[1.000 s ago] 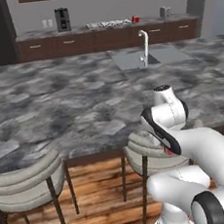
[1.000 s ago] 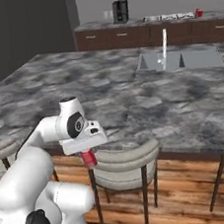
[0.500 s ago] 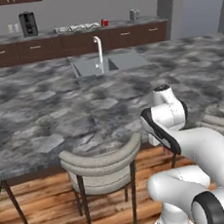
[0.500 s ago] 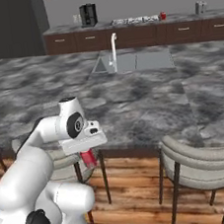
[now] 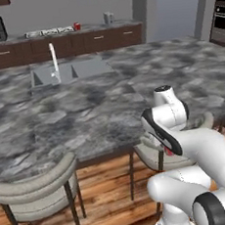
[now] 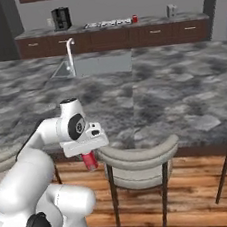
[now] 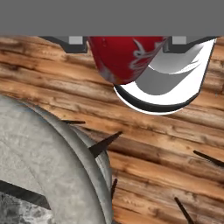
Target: Four empty soda cans are scattered around the kitchen. Gather all the cans and cluster them next to the stove for recycling.
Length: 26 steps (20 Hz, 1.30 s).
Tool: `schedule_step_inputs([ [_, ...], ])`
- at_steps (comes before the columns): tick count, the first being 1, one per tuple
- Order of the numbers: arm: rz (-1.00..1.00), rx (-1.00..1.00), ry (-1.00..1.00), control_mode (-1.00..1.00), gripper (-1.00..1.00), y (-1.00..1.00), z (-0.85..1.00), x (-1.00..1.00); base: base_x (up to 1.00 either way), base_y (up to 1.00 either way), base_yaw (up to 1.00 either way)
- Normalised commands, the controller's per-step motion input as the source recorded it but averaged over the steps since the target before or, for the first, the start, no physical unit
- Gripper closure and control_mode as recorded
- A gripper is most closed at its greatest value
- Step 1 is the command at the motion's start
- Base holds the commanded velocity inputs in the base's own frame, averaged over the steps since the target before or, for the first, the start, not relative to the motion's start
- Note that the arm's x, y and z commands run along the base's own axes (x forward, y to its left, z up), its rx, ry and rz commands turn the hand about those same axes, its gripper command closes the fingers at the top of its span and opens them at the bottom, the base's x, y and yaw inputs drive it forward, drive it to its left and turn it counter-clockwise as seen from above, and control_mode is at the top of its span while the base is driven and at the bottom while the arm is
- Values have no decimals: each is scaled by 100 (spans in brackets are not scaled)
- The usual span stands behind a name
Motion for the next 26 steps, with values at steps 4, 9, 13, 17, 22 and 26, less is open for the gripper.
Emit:
schedule_step_inputs([
  [4,0,0,0,100,100,0,0,0,0,-99,-7],
  [9,0,0,0,100,100,0,0,0,0,-99,-7],
  [13,0,0,0,100,100,0,0,0,0,-100,-6],
  [17,0,0,0,100,100,0,0,0,0,-100,-5],
  [22,0,0,0,100,100,0,0,0,0,-100,-4],
  [26,0,0,0,100,100,0,0,0,-3,-100,-2],
])
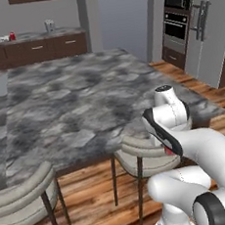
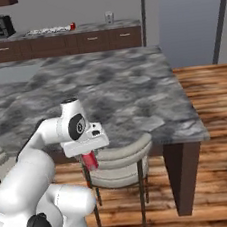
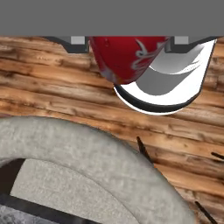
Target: Four empty soda cans are scattered around the kitchen. Gather all the cans and cluster them next to the stove for recycling.
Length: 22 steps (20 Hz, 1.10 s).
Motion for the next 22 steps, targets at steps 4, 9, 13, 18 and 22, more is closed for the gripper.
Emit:
schedule_step_inputs([
  [4,0,0,0,100,100,0,0,0,0,-100,-2],
  [9,0,0,0,100,100,0,0,0,0,-100,-1],
  [13,0,0,0,100,100,0,0,0,0,-97,0],
  [18,0,0,0,100,100,0,0,0,0,-82,-1],
  [22,0,0,0,100,100,0,0,0,0,-85,-1],
])
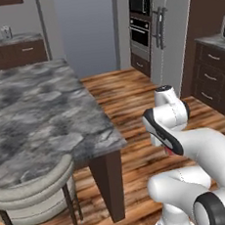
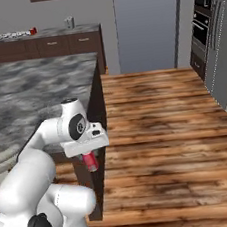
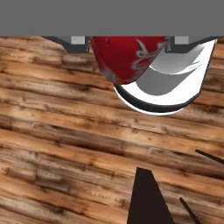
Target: Four empty soda cans are scattered around the kitchen. Gather all the cans and cluster them next to the stove for recycling.
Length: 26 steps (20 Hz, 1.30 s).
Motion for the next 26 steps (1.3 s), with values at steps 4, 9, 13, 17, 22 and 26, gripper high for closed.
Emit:
schedule_step_inputs([
  [4,0,0,0,100,100,0,0,0,20,-97,0],
  [9,0,0,0,100,100,0,0,0,60,-94,1],
  [13,0,0,0,100,100,0,0,0,81,-61,3],
  [17,0,0,0,100,100,0,0,0,79,-72,3],
  [22,0,0,0,100,100,0,0,0,84,-27,8],
  [26,0,0,0,100,100,0,0,0,93,0,14],
])
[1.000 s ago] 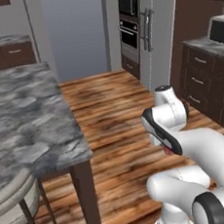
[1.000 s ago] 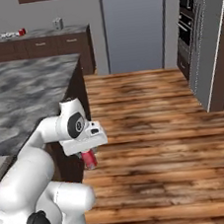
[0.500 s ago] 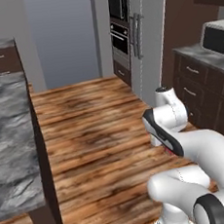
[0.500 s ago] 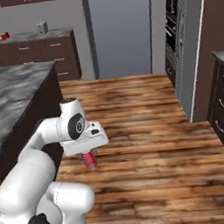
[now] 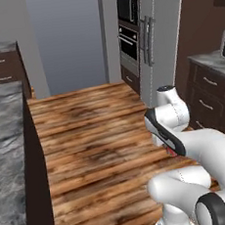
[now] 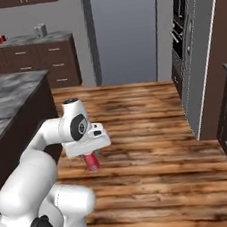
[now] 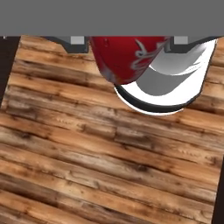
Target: Four empty soda cans are scattered around the kitchen. Gather all the cans and cluster them next to the stove for recycling.
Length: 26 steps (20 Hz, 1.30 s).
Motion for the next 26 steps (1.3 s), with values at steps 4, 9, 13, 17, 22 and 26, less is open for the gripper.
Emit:
schedule_step_inputs([
  [4,0,0,0,100,100,0,0,0,81,-11,11],
  [9,0,0,0,100,100,0,0,0,78,-19,12],
  [13,0,0,0,100,100,0,0,0,92,-24,9],
  [17,0,0,0,100,100,0,0,0,97,-6,10],
  [22,0,0,0,100,100,0,0,0,100,-5,11],
  [26,0,0,0,100,100,0,0,0,100,-16,15],
])
